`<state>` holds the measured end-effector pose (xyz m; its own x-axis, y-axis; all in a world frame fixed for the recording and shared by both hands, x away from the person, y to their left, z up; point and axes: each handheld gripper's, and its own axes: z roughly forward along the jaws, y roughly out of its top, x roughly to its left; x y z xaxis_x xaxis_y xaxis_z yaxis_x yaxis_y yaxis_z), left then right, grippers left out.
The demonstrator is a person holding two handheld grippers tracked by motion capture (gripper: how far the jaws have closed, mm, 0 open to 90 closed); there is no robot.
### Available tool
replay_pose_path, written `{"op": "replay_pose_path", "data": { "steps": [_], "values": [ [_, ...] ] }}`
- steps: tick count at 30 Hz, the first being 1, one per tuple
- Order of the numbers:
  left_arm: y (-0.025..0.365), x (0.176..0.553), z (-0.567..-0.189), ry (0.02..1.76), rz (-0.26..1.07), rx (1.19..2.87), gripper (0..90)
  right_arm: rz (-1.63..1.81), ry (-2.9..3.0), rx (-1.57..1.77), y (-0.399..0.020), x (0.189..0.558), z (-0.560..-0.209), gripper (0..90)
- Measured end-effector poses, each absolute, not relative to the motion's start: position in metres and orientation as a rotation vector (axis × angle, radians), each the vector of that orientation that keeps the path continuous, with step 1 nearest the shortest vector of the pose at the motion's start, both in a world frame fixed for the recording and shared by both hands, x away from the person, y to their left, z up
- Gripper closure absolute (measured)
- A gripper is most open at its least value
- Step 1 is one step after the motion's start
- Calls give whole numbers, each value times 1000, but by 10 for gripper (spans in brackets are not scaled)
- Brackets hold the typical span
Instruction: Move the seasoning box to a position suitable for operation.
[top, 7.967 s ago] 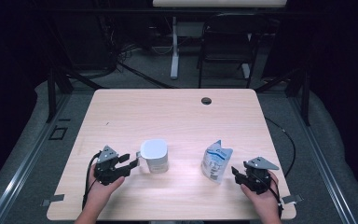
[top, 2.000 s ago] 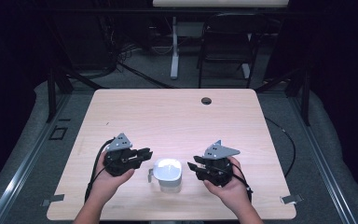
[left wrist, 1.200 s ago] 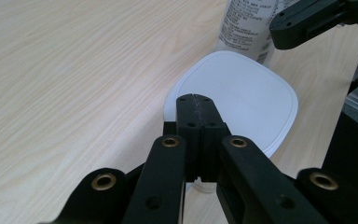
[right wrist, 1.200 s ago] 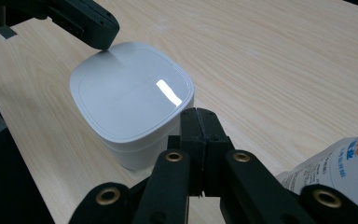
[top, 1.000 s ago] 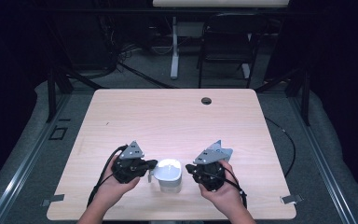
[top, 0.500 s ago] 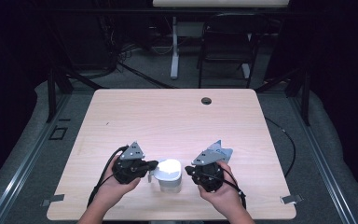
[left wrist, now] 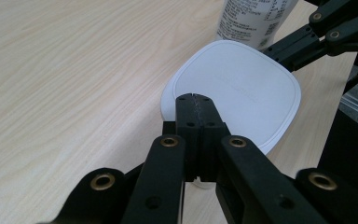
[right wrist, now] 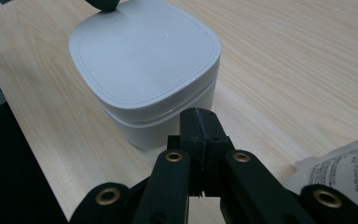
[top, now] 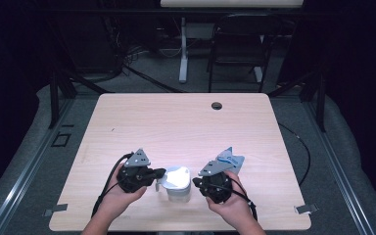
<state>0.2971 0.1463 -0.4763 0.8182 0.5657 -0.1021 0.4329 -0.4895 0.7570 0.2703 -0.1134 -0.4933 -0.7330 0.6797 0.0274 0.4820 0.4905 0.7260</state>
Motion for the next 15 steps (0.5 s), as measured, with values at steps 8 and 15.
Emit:
{"op": "replay_pose_path", "data": {
  "steps": [8,15],
  "values": [
    [146,297,-476,733,202,2159,900,1066,2488,964,-110,269,-496,900],
    [147,297,-477,734,200,2156,900,1082,2482,964,-110,269,-496,900]
  ]
}}
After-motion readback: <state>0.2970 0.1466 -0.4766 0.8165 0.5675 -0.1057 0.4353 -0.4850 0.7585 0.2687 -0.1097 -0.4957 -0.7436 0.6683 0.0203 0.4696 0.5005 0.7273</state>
